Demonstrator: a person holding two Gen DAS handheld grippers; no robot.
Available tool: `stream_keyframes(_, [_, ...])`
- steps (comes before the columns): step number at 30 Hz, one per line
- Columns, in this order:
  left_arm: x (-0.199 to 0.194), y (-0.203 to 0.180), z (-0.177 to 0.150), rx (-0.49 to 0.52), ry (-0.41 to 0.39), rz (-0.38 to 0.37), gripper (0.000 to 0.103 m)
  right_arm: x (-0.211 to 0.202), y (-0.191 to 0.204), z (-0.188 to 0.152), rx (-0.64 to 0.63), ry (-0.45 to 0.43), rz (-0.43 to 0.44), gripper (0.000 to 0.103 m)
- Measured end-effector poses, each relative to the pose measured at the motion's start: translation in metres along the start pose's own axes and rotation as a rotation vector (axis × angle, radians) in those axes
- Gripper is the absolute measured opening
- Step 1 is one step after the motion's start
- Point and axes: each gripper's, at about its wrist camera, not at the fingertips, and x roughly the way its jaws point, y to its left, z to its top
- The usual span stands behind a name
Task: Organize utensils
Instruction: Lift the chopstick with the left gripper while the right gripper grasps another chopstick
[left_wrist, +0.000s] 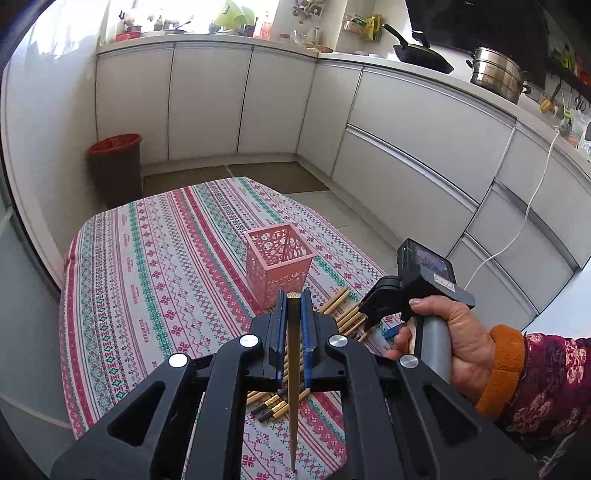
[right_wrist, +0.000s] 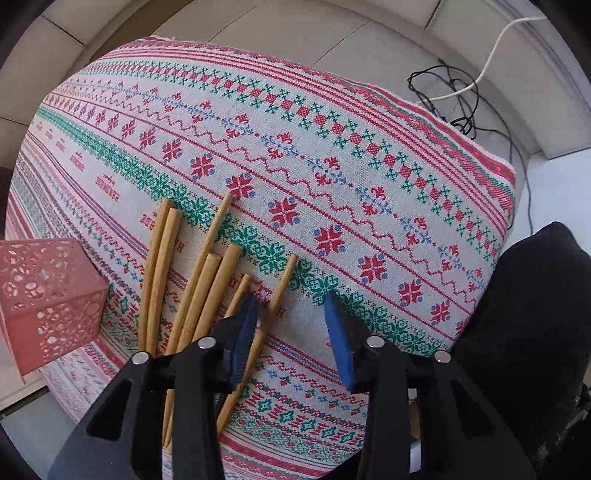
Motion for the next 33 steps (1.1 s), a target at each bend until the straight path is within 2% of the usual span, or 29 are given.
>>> stream_keyframes(1, [0.0, 0.0, 0.0, -0.004, -0.002, 0.003, 0.007, 0.0, 0.002, -0.003, 0.0, -0.015, -0.022, 0.027])
stream_keyframes(3, [-0.001, 0.002, 0.0, -0.012, -0.006, 0.011, 0.007, -0.002, 0.002, -0.005, 0.013, -0.031, -0.018, 0.013])
stream_keyframes(8, [-0.012, 0.003, -0.001, -0.065, -0.031, 0.026, 0.007, 0.002, -0.027, 0.008, 0.083, 0.023, 0.155, 0.006])
stream_keyframes(11, [-0.022, -0.001, 0.001, -0.092, -0.043, 0.031, 0.007, 0.0, -0.042, 0.013, 0.073, 0.064, 0.279, 0.006])
stream_keyframes(13, [-0.027, -0.007, 0.004, -0.1, -0.051, 0.041, 0.007, -0.012, -0.047, 0.012, 0.037, 0.051, 0.331, 0.006])
stream_keyframes(17, [-0.041, -0.021, 0.013, -0.126, -0.089, 0.056, 0.007, -0.063, -0.049, 0.004, -0.101, -0.045, 0.439, 0.006])
stream_keyframes(22, [-0.051, -0.031, 0.027, -0.169, -0.113, 0.08, 0.007, -0.123, -0.064, -0.012, -0.251, -0.199, 0.521, 0.006])
stream_keyframes(26, [-0.055, -0.041, 0.04, -0.172, -0.119, 0.113, 0.007, -0.165, -0.072, -0.018, -0.322, -0.27, 0.574, 0.006])
stream_keyframes(33, [-0.06, -0.05, 0.063, -0.172, -0.138, 0.16, 0.007, -0.237, -0.096, -0.012, -0.355, -0.388, 0.667, 0.006])
